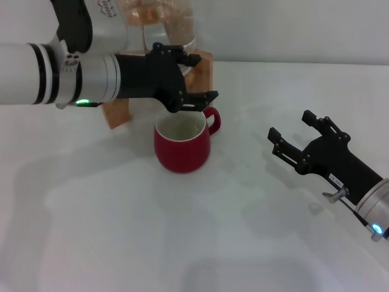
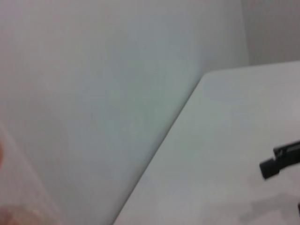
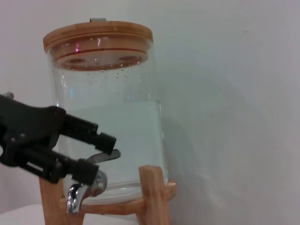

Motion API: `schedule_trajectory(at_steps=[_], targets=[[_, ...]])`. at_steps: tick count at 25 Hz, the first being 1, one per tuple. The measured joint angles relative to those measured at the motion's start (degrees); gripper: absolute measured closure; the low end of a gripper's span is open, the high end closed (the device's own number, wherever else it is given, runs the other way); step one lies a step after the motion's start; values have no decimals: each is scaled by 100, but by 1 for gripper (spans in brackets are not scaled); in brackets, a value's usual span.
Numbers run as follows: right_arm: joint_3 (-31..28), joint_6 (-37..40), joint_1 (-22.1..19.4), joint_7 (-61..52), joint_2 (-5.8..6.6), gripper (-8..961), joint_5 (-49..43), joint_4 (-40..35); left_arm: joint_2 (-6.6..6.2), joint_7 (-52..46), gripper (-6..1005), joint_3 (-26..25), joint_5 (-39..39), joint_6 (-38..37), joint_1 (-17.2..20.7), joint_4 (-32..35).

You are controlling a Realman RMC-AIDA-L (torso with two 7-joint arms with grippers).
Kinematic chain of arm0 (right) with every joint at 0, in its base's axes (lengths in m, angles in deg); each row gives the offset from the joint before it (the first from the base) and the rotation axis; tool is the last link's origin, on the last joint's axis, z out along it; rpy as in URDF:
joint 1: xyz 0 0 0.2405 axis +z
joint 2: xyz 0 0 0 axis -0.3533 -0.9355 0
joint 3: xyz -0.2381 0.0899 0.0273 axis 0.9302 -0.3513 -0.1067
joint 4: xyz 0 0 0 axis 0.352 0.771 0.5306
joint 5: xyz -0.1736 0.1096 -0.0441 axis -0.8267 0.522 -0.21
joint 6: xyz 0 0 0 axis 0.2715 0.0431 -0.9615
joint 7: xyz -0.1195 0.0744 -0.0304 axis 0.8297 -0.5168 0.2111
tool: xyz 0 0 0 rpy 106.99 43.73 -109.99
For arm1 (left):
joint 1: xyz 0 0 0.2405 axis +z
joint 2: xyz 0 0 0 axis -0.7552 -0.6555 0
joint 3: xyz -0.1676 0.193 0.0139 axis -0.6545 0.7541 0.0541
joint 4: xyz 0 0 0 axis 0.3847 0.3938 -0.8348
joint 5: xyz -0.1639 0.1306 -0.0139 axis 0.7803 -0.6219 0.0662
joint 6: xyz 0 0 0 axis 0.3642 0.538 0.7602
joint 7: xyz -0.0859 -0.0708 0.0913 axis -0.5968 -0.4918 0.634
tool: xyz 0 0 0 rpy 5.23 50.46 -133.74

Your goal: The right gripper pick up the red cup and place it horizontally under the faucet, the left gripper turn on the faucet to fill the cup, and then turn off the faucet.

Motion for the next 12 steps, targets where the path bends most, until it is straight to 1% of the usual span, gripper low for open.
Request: schedule_trajectory(at_steps=[3,6,7,12], targets=[[-5,0,2,0,0,84,-10,0,-2,54,242,4,260,35,5,37],[-8,0,3,0,0,84,-15,0,-5,111,242,-7,593,130,125,218],[-8,0,4,0,0,84,-18,0,-5,111,242,-7,593,130,125,218],[-9,0,4,0,-1,84,-20,-22,4,291,242,6,1329,194,626,560]])
